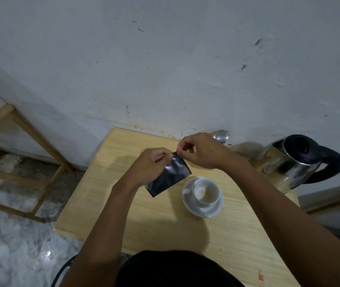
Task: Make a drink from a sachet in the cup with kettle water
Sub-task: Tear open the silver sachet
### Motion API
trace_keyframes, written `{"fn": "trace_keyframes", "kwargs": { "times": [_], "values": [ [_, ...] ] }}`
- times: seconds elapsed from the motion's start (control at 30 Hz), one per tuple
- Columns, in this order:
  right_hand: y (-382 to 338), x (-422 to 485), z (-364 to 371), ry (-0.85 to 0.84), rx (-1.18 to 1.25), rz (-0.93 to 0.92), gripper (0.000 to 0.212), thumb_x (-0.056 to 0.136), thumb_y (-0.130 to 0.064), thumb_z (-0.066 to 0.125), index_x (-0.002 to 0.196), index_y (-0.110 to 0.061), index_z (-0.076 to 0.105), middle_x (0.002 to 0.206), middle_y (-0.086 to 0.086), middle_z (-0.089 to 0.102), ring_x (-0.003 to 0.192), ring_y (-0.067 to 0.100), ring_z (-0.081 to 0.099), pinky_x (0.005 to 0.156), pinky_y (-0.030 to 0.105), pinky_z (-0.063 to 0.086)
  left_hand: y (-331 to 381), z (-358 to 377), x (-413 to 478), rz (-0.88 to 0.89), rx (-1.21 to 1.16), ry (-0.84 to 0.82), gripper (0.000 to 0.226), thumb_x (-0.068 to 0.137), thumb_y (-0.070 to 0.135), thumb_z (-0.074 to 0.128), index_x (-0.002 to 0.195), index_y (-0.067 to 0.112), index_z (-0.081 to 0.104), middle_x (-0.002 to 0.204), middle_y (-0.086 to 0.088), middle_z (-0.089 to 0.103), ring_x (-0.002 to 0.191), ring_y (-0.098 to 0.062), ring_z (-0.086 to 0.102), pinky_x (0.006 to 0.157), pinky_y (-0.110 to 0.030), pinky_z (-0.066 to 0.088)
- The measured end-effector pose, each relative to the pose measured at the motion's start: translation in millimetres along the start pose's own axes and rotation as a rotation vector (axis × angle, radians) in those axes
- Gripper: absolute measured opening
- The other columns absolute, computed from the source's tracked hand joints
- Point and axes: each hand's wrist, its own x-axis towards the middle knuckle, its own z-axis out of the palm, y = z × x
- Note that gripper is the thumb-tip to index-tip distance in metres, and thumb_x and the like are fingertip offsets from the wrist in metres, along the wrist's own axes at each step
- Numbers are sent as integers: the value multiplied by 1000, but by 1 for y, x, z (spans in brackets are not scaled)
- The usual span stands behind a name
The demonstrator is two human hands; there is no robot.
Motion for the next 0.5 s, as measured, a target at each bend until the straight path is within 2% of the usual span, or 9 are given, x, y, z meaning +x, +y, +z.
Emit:
{"fn": "trace_keyframes", "kwargs": {
  "times": [0.1,0.2,0.5],
  "values": [
    [-1,2,1,-11,-26,-14,7,90,-31,64,87,-31,70,74,-21,62,71,6,58,71,35,55,-1,-2,0,5,43,-6,19,96,26,52,103,20,69,100,2,73,97,-11,66,83,-25,48],
    [0,4,-1,-33,-21,-17,6,89,-30,66,91,-29,72,79,-19,65,75,8,60,69,31,54,-2,-3,1,11,60,-10,18,96,28,52,103,24,68,100,3,73,97,-10,67,87,-33,52],
    [-1,6,-4,-92,-85,-43,7,89,-28,68,91,-25,74,71,-23,59,63,4,52,60,19,41,-1,-2,4,21,136,-19,19,96,27,49,93,27,68,93,-3,73,95,-21,68,85,-44,53]
  ]
}}
